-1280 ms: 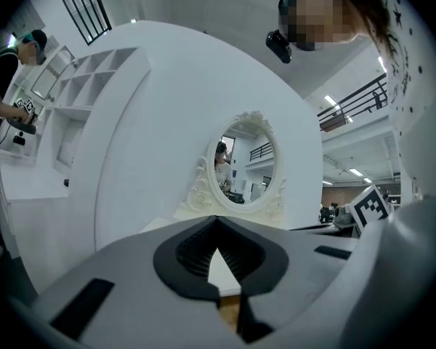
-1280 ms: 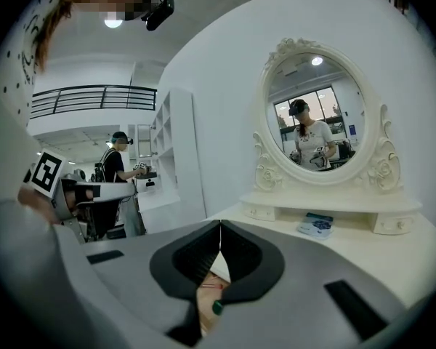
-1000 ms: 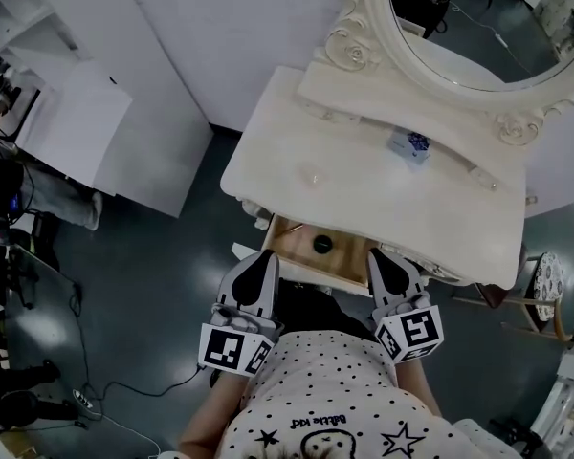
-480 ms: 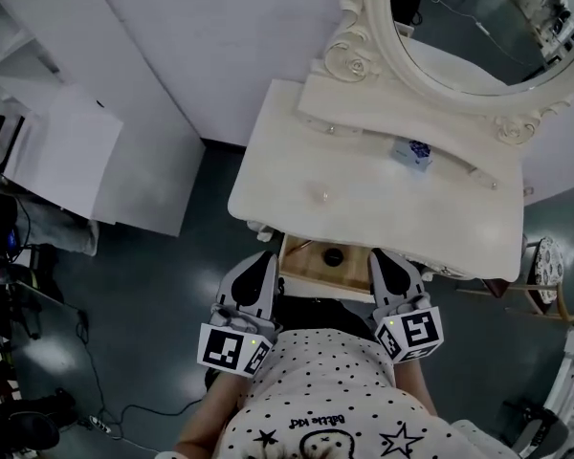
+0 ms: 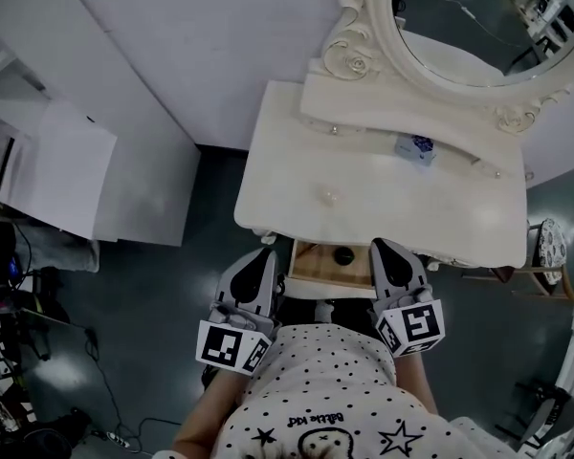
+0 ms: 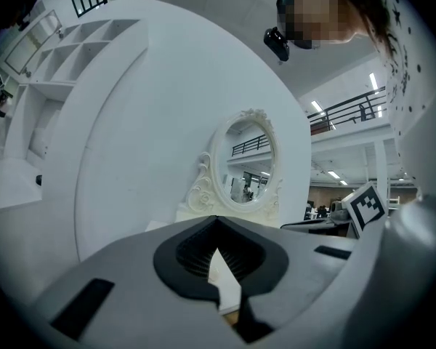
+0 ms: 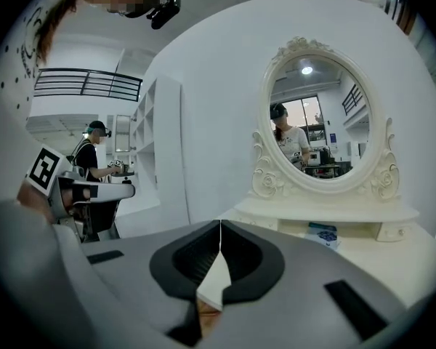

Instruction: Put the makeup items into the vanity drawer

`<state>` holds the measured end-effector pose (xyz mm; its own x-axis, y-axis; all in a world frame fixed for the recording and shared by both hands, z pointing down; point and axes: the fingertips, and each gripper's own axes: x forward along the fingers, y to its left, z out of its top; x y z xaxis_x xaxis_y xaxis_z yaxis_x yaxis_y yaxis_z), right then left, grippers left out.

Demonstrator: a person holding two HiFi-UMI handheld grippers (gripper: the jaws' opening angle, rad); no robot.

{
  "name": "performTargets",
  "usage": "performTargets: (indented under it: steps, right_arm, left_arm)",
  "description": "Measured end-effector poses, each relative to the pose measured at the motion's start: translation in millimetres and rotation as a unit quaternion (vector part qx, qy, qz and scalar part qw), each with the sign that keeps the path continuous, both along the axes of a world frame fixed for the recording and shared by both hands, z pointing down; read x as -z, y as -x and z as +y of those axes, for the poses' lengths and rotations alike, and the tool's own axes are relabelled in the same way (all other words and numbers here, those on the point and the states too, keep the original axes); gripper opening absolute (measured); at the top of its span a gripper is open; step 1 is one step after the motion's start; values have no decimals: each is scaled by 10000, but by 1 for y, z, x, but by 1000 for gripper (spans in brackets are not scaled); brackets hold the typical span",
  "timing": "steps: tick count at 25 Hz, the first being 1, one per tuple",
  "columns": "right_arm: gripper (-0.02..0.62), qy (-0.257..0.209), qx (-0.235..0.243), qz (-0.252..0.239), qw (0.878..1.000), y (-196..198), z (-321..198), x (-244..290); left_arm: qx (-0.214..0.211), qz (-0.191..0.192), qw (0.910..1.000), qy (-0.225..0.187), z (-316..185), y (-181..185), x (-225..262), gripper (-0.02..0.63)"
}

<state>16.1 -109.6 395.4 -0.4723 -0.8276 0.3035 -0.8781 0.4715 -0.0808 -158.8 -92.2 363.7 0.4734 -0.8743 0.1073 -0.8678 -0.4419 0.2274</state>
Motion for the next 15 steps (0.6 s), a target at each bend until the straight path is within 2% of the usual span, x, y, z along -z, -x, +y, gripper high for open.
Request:
performTargets:
  steps: [5,9,12,15]
  right_arm:
    - [9,14,268,200,9994,9,-18,-2]
    - [17,12,505,549,9972,14,-45,-5]
    - [114,155,763,855,9933,21,-71,-22]
    - [146,353,1045,1119,9876,34,-95,-46]
  left_arm:
    - [-6,-13,10000,92,-6,1,-6,-5]
    - [63,-4,9999,148,-7,3,-6,-5]
    - [160,-11,9997,207,-7,8,-9,-5]
    - [269,-23,9993,258,-6,14,-12,-5]
